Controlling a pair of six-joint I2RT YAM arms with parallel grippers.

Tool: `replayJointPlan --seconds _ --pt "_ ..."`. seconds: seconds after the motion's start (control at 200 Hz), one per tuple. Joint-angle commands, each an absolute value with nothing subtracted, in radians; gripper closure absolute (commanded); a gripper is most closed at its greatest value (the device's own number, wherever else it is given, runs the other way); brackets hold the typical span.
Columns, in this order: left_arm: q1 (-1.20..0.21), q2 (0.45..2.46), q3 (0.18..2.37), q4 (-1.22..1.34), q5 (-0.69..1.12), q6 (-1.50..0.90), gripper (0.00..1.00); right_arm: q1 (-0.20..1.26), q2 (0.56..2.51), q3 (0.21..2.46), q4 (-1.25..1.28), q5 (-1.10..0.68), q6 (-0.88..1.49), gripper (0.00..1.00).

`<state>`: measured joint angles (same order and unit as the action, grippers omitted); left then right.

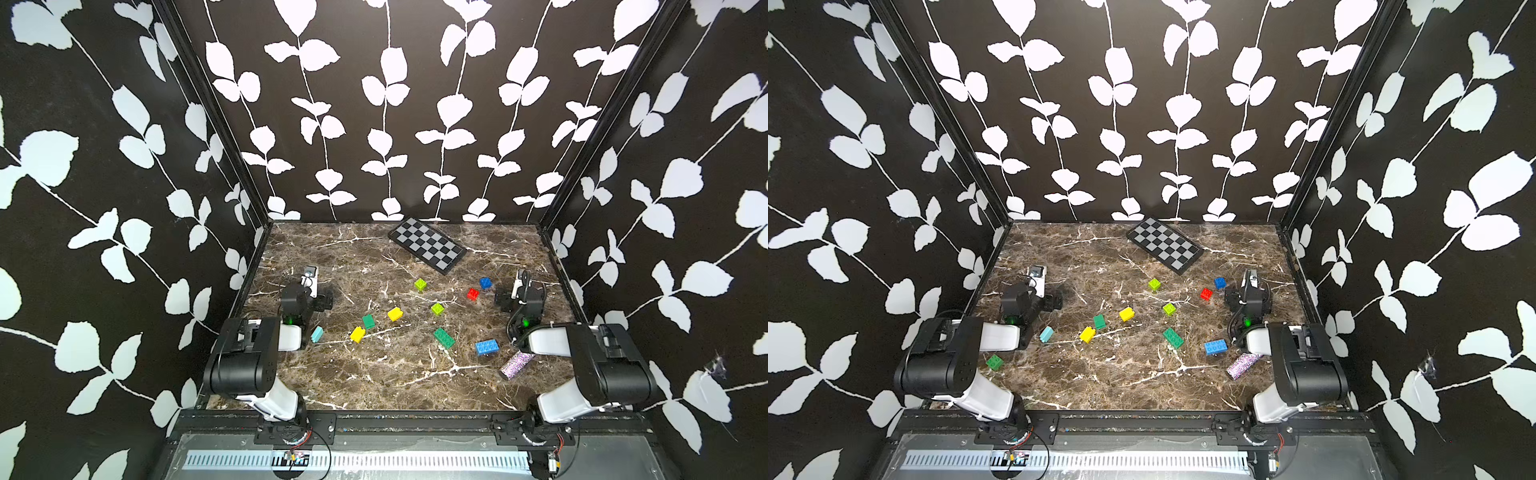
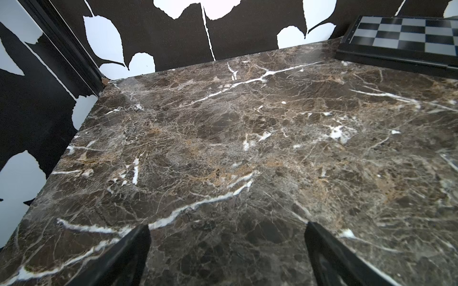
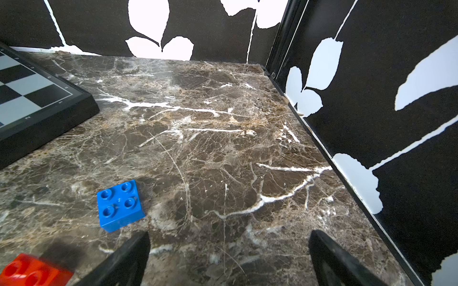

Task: Assemble the letter h with lego
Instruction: Adjust the lego brick at the center of the board.

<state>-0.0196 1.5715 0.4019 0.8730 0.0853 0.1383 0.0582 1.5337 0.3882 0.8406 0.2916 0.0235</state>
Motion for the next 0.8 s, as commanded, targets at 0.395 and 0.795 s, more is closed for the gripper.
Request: replayJointPlan --seconds 0.395,0.795 --pt "-0.018 1.552 0.409 0.876 0.071 0.128 0.01 0.06 1.526 0.387 0.874 0.299 0.028 0.01" --pt "-0.025 1.552 0.411 0.872 0.06 0.13 0.01 0.06 1.527 0.39 0.872 0.299 0.028 0.01"
